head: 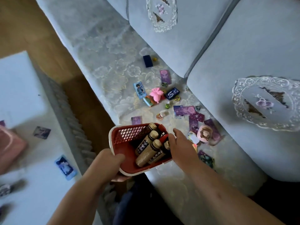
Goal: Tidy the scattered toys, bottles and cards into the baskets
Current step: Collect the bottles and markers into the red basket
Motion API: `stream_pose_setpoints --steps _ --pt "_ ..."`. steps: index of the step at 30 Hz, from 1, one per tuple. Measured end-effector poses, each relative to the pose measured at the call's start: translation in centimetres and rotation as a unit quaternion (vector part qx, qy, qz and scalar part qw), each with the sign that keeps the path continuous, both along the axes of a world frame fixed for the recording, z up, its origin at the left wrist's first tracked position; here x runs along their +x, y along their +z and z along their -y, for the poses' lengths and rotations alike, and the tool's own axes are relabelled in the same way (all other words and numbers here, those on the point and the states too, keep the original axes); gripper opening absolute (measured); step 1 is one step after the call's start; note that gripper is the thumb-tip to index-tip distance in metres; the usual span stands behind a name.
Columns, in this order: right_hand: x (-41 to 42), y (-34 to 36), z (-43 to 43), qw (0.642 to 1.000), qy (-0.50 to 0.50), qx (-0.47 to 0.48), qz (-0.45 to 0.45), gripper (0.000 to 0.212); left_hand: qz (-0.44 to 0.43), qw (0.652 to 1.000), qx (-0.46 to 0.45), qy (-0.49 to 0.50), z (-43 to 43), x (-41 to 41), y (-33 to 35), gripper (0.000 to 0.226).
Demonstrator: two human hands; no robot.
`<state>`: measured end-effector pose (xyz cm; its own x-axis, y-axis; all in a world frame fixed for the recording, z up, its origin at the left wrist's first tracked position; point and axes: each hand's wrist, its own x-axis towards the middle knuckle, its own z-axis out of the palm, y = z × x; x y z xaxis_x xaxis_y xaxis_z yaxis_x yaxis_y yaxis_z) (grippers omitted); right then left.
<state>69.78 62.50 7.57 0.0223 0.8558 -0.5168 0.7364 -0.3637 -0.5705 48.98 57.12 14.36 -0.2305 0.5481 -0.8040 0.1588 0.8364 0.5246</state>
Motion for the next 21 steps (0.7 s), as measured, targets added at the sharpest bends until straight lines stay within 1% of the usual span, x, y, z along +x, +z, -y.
stream_pose_setpoints --steps 3,5,7,11,14,16,19,21 --pt "-1.0 0.7 1.3 0.999 0.042 0.002 0.001 0.037 0.018 1.0 -0.007 0.022 3.0 -0.4 0.3 0.021" --pt "-2.4 1.1 2.6 0.997 0.078 0.011 0.007 0.033 0.023 0.999 -0.004 0.049 5.7 -1.2 0.6 0.021" --pt "-4.0 1.5 4.1 0.994 0.108 0.008 0.02 0.035 0.022 0.997 -0.007 0.078 8.6 -2.1 0.8 0.021" --pt "-7.6 2.0 7.6 0.987 0.159 0.002 0.003 0.042 -0.002 0.99 0.0 0.139 15.0 -4.4 1.2 0.021" --pt "-11.2 2.4 11.7 0.974 0.226 0.0 -0.002 0.045 -0.02 0.979 0.015 0.202 21.7 -6.0 2.3 0.021" --pt "-12.7 2.6 14.0 0.969 0.247 -0.001 -0.013 0.046 -0.023 0.971 0.011 0.238 25.0 -6.3 2.7 0.019" --pt "-16.0 2.9 20.2 0.954 0.297 -0.013 -0.028 0.044 -0.075 0.963 -0.006 0.258 32.7 -7.7 3.2 0.013" --pt "-17.8 3.1 24.2 0.941 0.337 -0.017 -0.04 0.045 -0.087 0.954 -0.01 0.287 37.7 -8.2 3.4 0.026"
